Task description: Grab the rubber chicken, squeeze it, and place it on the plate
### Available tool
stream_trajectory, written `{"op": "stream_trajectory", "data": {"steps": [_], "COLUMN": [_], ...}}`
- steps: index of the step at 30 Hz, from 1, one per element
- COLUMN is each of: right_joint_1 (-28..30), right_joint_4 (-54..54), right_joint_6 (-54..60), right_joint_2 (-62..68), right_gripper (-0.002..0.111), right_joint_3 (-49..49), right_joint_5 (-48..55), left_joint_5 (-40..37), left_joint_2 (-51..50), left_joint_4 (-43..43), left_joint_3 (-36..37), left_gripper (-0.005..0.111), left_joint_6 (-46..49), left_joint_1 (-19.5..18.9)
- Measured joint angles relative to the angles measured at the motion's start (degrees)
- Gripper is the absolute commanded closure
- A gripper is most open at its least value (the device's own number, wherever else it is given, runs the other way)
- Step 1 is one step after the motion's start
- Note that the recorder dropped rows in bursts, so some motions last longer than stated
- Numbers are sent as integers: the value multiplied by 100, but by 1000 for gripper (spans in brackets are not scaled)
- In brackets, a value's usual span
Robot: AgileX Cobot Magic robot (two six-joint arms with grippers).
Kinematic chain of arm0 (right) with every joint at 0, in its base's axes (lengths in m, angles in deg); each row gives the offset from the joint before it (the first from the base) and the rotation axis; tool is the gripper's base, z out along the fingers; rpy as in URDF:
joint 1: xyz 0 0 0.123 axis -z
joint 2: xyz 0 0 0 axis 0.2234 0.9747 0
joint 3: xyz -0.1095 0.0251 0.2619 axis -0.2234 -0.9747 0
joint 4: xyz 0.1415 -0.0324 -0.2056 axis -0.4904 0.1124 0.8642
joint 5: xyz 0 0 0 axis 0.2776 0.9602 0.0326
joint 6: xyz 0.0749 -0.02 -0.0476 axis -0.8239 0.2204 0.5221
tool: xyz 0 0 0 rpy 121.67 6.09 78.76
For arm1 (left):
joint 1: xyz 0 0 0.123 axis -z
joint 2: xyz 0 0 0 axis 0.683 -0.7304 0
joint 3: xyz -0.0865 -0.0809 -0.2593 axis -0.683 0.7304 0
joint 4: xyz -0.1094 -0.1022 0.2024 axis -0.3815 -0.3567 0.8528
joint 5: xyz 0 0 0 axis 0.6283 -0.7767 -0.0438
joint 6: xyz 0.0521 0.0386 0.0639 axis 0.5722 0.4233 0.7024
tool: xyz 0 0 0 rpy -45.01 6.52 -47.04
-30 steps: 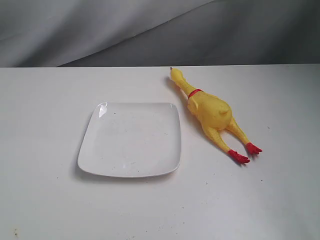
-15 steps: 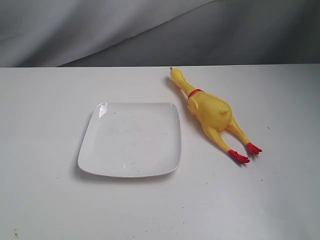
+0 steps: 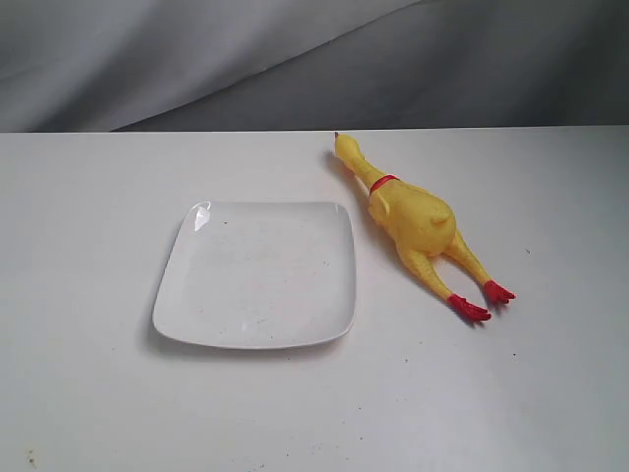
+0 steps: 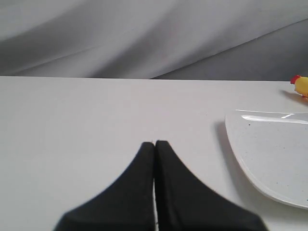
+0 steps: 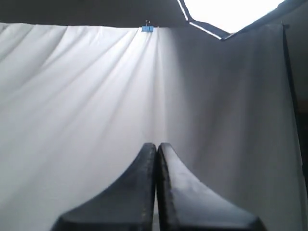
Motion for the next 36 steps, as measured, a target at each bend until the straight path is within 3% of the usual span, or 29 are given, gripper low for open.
{"op": "stream_trajectory", "data": {"steps": [3,8,13,22,23,29,36], "right_joint_1": [0,0,0,0,0,0,0], "right_joint_4": [-27,-447,-1018,-250,-119,-853,-2284], "right_joint_6": [-95,-1256,-1396,-1386,-1035,1415,4355], "right_joint_2": [0,0,278,3328,4093,5994,8184], "right_gripper": [108,108,108,108,108,108,108], "right_joint_3": [0,32,1005,3826,4547,6189,6887], "right_joint_5": [-315,-949,505,3073,3824,5885,7250], "left_joint_5": [0,0,0,0,0,0,0], "left_joint_2": [0,0,0,0,0,0,0], "left_joint_4": [0,0,0,0,0,0,0], "left_joint_3": [0,0,0,0,0,0,0], "left_gripper": [106,106,106,106,106,106,106], "left_joint_6": [0,0,0,0,0,0,0], "left_joint_1": [0,0,0,0,0,0,0]}}
